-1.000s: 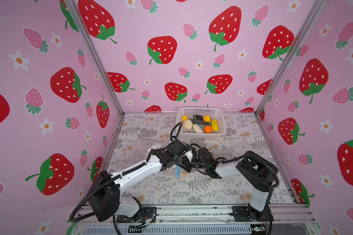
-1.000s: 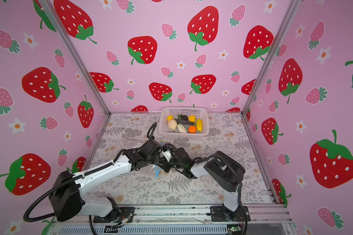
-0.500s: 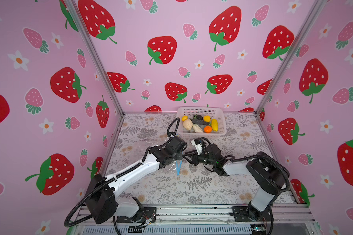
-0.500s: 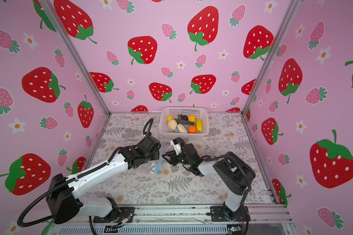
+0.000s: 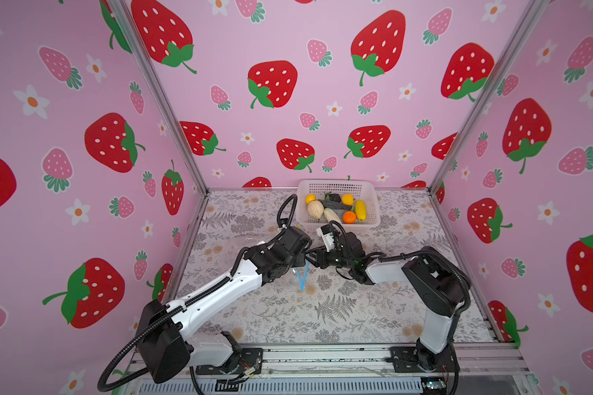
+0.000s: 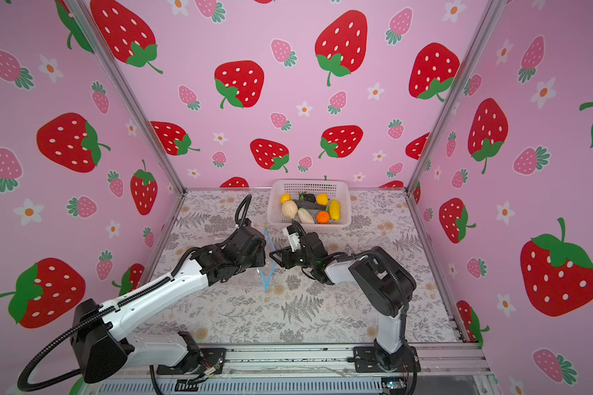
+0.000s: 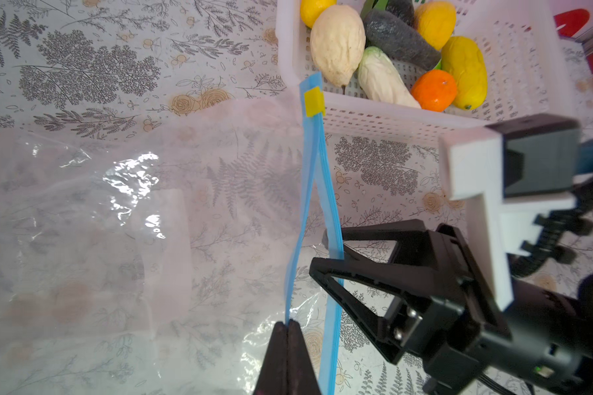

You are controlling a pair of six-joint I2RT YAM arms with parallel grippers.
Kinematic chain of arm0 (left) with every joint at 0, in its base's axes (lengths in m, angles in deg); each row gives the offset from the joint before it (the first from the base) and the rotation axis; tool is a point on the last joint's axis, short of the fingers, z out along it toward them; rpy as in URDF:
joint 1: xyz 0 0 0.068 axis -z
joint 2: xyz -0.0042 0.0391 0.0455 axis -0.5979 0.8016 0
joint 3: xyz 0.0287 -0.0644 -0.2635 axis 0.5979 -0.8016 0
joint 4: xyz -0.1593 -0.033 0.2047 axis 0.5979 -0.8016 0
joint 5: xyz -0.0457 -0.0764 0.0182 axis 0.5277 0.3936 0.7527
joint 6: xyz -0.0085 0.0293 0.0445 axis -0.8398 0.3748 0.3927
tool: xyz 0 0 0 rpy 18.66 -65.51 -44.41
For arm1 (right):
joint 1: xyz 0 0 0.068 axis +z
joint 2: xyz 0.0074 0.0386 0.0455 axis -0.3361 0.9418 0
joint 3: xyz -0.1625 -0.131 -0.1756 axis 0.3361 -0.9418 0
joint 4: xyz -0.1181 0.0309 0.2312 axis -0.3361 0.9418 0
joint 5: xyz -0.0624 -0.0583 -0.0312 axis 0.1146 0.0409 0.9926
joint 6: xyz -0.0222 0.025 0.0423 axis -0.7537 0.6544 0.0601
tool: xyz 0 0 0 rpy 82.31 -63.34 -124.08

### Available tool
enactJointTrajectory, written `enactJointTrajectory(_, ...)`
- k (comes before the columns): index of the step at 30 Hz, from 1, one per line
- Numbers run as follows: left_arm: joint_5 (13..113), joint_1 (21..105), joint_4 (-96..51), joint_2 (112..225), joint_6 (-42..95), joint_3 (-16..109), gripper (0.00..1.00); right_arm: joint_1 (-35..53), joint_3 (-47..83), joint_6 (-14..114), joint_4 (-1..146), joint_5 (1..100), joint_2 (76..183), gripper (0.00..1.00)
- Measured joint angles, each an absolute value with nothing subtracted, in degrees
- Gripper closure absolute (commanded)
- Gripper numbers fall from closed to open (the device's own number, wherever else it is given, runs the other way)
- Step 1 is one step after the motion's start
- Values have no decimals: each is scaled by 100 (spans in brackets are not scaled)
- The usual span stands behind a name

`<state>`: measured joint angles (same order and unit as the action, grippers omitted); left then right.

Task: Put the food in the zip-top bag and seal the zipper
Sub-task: 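Hold the zipper with the left gripper while the right gripper moves to the basket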

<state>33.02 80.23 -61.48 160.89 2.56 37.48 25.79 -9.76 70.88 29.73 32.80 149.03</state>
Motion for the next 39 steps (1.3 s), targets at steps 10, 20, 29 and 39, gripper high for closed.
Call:
enactJointTrajectory(10, 3299, 8001, -6150, 15770, 191, 3746, 100, 2509, -866, 7161, 3139, 3298, 15056, 59)
enactJointTrajectory(20, 3302, 7911, -6108, 15755, 191, 3654, 100, 2509, -862, 6885, 3893, 3368, 14468, 50)
enactJointTrajectory(29, 3302, 7822, -5971, 15757, 188, 3503, 100, 2201, -932, 6166, 4787, 3836, 13371, 49)
enactJointTrajectory(39, 3288, 7782, -5960, 15761, 199, 3503, 100, 1655, 1907, 5036, 7336, 5193, 14121, 42)
